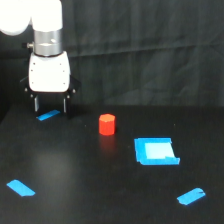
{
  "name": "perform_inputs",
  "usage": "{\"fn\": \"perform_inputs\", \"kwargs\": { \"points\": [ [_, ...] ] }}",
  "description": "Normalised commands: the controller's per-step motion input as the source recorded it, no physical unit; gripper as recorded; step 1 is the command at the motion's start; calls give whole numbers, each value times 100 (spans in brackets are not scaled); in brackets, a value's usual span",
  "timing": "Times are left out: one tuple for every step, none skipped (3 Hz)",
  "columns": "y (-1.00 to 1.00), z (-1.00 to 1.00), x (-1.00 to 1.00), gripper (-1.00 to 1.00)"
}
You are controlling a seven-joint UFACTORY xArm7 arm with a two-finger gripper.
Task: Pick up the red object from the table
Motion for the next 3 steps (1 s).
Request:
{"fn": "perform_inputs", "kwargs": {
  "points": [
    [-43, -46, 97, 99],
    [-47, -22, 100, 100],
    [-42, 11, 99, 100]
  ]
}}
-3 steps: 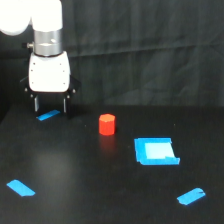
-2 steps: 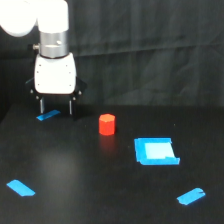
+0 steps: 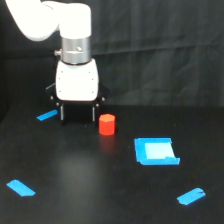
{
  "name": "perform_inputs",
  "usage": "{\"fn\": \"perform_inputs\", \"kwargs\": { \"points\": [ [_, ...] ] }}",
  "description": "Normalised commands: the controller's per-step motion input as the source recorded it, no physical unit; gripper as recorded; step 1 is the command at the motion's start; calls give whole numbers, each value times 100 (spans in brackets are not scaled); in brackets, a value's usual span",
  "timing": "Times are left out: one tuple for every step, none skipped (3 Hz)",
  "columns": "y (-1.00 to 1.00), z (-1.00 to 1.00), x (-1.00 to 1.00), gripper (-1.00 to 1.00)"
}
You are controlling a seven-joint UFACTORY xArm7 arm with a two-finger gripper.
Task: Pick up the red object from the table
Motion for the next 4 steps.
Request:
{"fn": "perform_inputs", "kwargs": {
  "points": [
    [-26, -20, 94, 96],
    [8, -10, 92, 89],
    [-13, -21, 91, 98],
    [-6, -4, 84, 92]
  ]
}}
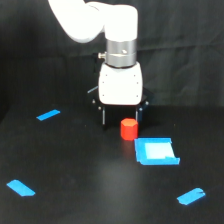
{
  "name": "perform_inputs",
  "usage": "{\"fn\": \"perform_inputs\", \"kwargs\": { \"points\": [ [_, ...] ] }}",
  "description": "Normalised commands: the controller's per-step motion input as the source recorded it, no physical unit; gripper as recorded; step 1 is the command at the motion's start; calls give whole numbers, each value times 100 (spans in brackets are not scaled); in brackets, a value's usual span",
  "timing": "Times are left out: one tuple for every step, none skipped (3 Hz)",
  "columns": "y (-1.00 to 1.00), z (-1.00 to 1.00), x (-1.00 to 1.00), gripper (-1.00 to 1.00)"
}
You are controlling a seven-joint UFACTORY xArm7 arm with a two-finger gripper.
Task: Pick up the red object from the table
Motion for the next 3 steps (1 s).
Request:
{"fn": "perform_inputs", "kwargs": {
  "points": [
    [-47, -62, 42, 95],
    [-62, -52, 0, 58],
    [-13, -40, -4, -88]
  ]
}}
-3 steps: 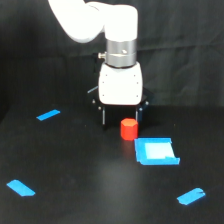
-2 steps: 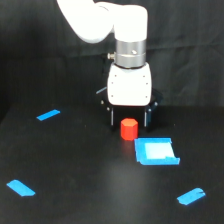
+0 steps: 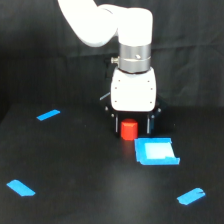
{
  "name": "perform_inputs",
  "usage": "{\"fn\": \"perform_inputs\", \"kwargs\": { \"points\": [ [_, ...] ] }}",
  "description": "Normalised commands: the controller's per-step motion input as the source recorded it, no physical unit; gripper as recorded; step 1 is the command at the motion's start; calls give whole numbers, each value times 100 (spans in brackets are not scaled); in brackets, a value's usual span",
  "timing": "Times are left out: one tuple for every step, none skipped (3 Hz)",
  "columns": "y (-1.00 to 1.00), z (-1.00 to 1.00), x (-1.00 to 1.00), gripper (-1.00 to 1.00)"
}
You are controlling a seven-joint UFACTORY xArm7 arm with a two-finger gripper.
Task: Pick up the red object from the table
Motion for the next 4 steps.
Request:
{"fn": "perform_inputs", "kwargs": {
  "points": [
    [3, -26, -5, -98],
    [4, -20, -6, -98],
    [-10, -33, -9, -97],
    [-11, -23, -7, -96]
  ]
}}
